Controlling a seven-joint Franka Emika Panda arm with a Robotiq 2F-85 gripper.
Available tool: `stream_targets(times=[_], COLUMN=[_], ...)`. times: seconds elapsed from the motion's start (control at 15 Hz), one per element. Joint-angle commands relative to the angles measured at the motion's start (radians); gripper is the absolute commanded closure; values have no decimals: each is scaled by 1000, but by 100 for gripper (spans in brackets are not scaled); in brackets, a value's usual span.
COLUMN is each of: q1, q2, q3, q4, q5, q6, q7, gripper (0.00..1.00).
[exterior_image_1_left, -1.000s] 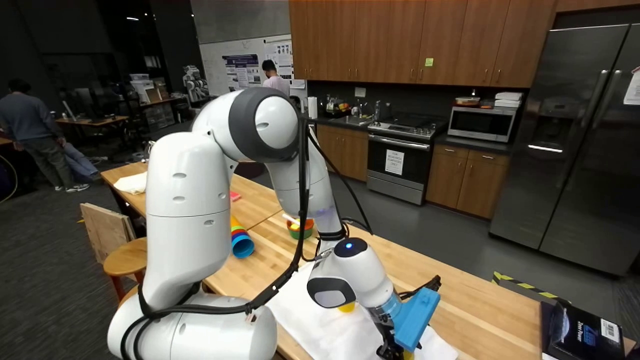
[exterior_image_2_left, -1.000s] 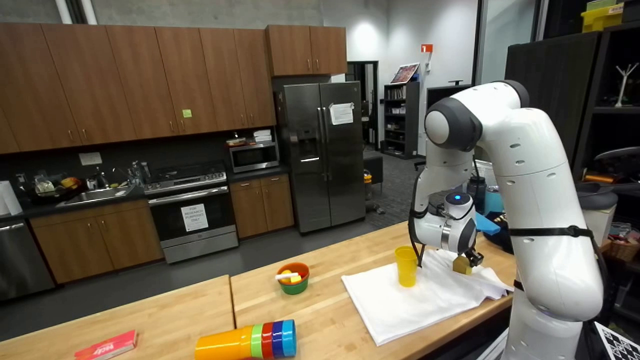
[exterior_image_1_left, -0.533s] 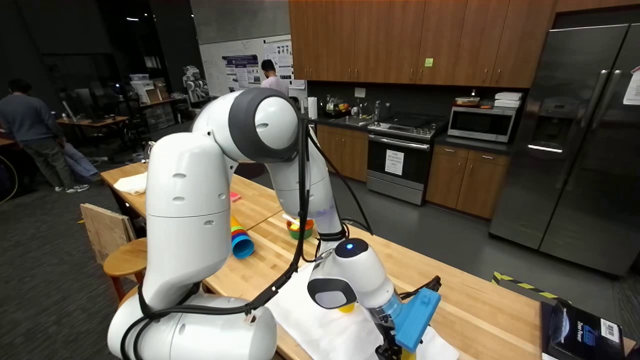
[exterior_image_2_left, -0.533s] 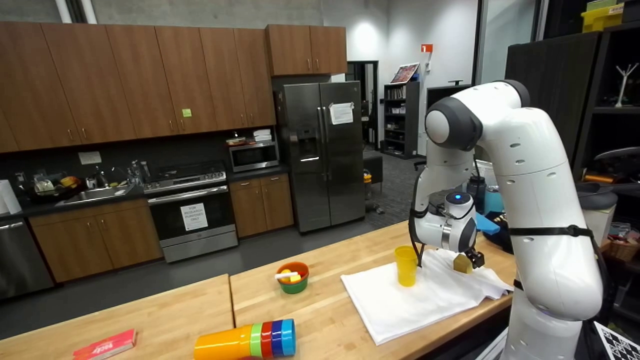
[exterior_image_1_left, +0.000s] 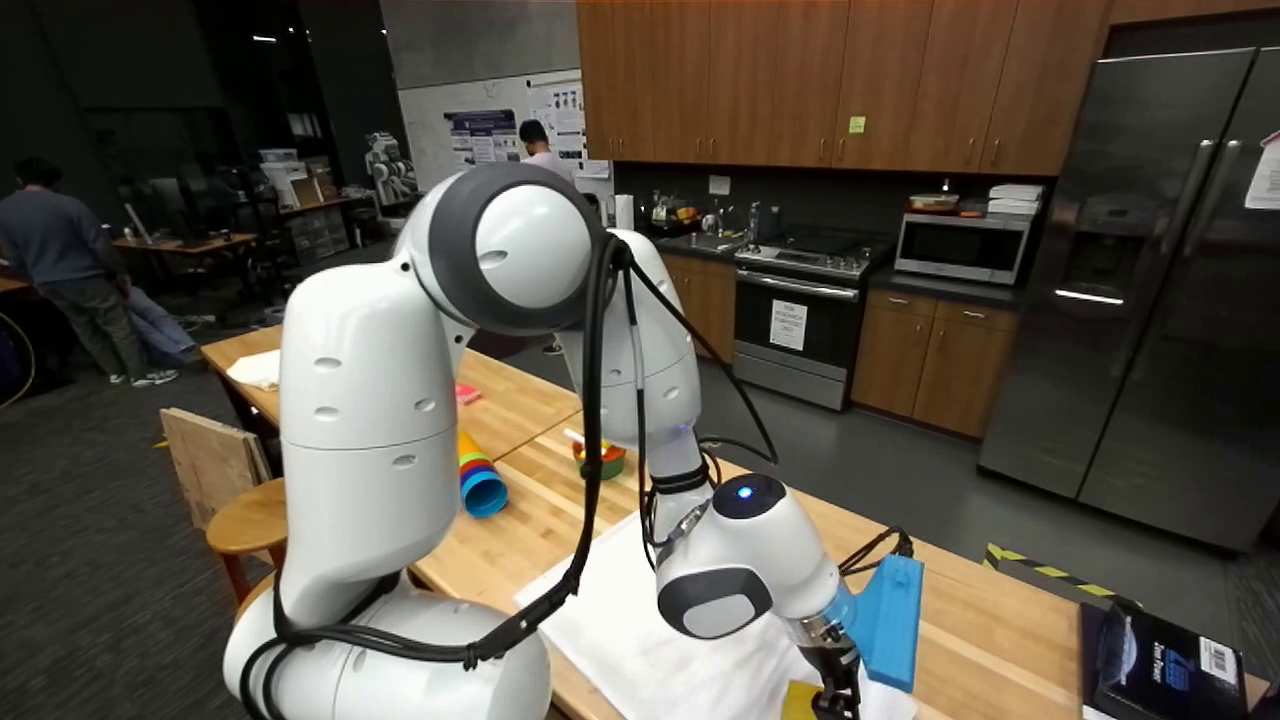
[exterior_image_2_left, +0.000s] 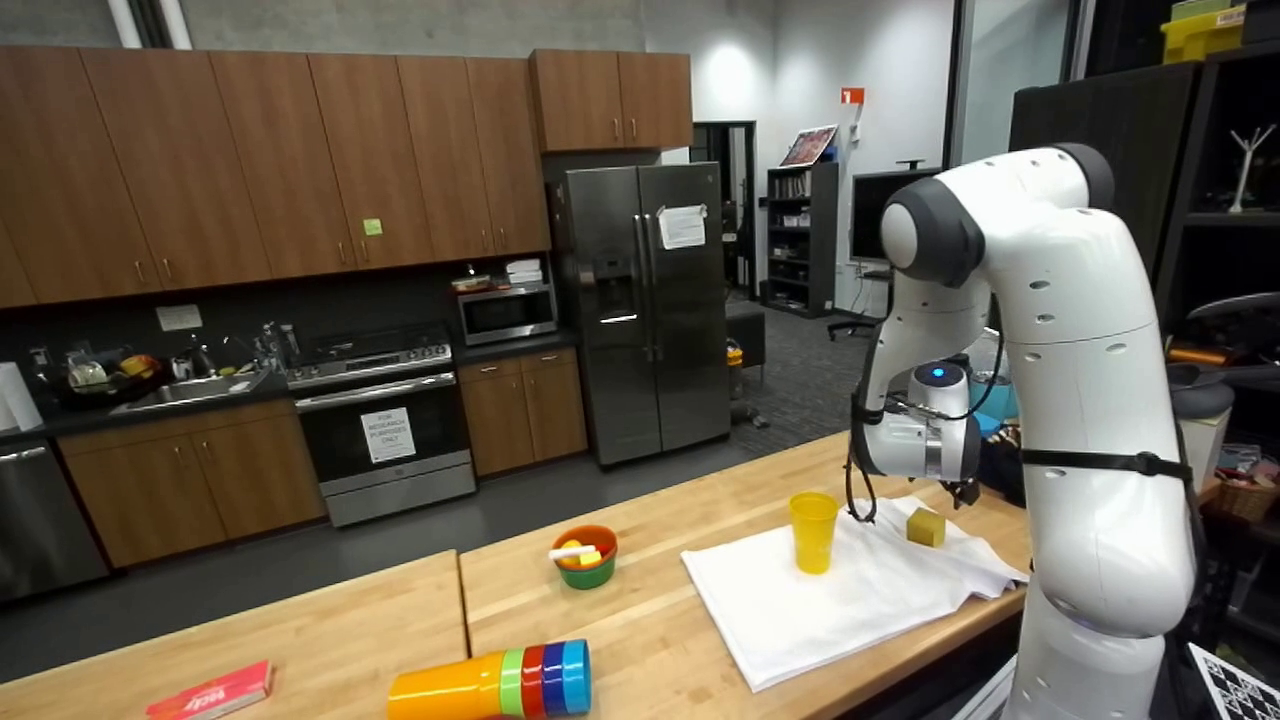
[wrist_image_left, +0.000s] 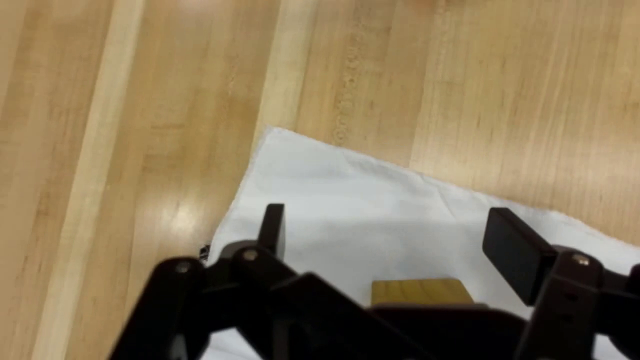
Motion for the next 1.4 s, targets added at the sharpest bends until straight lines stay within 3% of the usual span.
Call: stream_targets(times=[0.0, 0.2, 0.4, 0.53, 0.6, 0.67, 0.93, 1.0, 1.33], q1=[-51, -124, -182, -205, -332, -240, -318, -291, -291], q2=[-99, -186, -281, -356, -394, -438, -465, -443, -445], q3=[-82, -144, -180, -202, -105, -200, -147, -178, -178], q4=[0, -3, 21, 50, 74, 99, 245, 191, 193], q5=[-287, -517, -638, -657, -700, -633, -589, -604, -605], q6=[-26, -52, -129, -217, -276, -345, -576, -485, -503], q7=[-24, -28, -26, -19, 32, -10, 147, 75, 80], gripper=[0, 0, 0, 0, 0, 0, 0, 0, 0])
